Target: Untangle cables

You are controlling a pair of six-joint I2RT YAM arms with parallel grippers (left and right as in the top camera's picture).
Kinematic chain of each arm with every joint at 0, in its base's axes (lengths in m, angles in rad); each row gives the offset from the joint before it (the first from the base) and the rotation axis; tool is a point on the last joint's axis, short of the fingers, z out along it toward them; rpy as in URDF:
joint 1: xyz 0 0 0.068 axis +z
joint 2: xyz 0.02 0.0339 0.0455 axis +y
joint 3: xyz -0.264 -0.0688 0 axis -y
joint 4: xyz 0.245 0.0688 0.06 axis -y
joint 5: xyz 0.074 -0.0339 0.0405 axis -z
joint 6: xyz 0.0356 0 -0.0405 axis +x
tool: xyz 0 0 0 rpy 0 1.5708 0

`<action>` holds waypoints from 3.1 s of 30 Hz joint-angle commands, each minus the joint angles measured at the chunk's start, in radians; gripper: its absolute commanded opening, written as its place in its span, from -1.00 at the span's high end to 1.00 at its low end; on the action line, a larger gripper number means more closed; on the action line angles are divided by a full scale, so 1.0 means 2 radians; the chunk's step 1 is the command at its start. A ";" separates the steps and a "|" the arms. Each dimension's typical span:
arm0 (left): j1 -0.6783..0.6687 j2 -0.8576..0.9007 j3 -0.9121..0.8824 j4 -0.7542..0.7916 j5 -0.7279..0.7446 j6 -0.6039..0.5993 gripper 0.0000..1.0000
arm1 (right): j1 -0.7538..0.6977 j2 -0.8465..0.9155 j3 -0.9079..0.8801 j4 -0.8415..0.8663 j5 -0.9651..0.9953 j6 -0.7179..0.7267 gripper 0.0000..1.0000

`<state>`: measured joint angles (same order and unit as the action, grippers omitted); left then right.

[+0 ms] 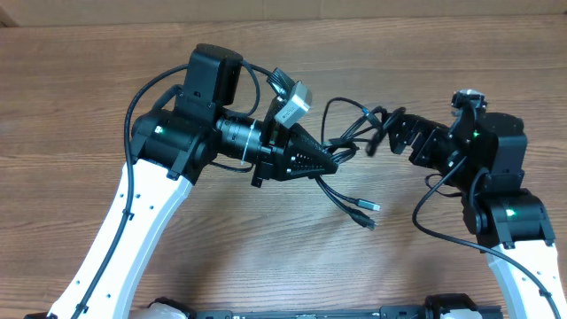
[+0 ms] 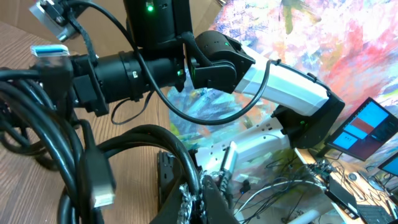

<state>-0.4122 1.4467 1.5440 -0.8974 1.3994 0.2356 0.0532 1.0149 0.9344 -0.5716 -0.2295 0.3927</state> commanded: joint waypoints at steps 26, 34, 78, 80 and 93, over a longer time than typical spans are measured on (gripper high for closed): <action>0.042 -0.004 0.015 0.006 0.030 -0.004 0.92 | -0.002 0.002 0.011 -0.119 0.216 0.000 -0.95; 0.057 -0.004 0.015 0.006 0.028 -0.004 0.92 | -0.002 0.002 0.011 -0.124 0.216 0.000 -0.95; 0.101 -0.004 0.015 -0.024 -0.063 -0.002 0.31 | -0.002 0.002 0.011 -0.155 0.047 0.000 0.93; 0.101 -0.004 0.015 -0.027 -0.076 -0.002 0.21 | -0.002 0.002 0.011 -0.155 0.046 0.000 0.93; 0.046 -0.004 0.015 -0.141 -0.245 0.070 0.17 | -0.002 0.002 0.011 -0.158 -0.026 0.002 0.93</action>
<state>-0.2718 1.4494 1.5509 -1.1656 1.0370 0.3122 0.0536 1.0218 0.9344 -0.8974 -0.1898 0.3901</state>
